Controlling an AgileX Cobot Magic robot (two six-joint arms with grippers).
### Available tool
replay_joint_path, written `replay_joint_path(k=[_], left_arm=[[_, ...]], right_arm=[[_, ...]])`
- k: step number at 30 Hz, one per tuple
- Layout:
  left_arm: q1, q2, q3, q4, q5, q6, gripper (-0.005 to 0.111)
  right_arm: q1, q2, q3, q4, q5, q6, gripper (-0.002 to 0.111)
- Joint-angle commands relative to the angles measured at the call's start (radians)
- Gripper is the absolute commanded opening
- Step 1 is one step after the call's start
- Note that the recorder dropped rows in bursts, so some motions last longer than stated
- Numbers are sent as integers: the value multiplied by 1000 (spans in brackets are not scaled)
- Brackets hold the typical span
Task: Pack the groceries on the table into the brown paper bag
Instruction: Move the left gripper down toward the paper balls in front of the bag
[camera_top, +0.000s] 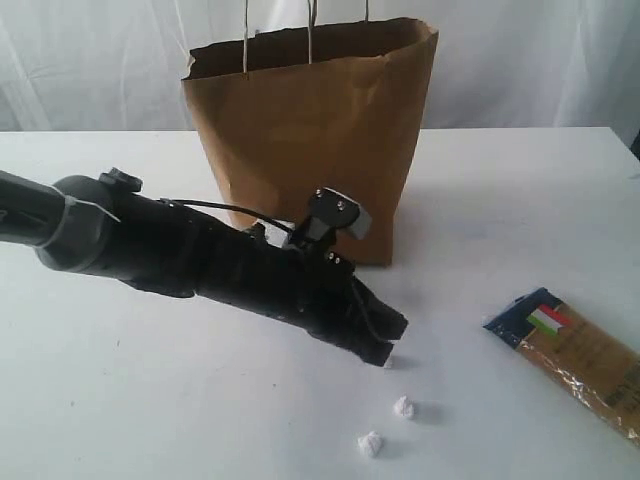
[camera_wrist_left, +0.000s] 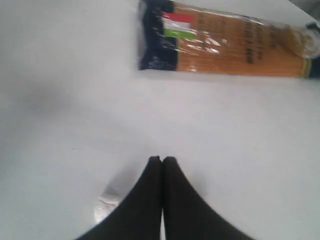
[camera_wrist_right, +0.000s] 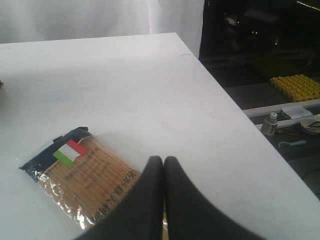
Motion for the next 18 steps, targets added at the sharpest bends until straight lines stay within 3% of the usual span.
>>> replay_joint_path(k=[1,4,7,9,18], left_arm=[[-7,1,-3,155,2,121,9],[-7,4,-3,186,-55,165,26],[-7,4,-3,205,-27,232,46],[-7,4,-3,205,1,280,53],[-7,56,-3,200,-3,432,55]], right_arm=[[2,-5,7,-9,-13,4,0],[2,-5,7,-9,-13,4,0],[2,-5,7,-9,-13,4,0],[2,-5,7,-9,-13,4,0],[2,-5,7,-9,-13,4,0]])
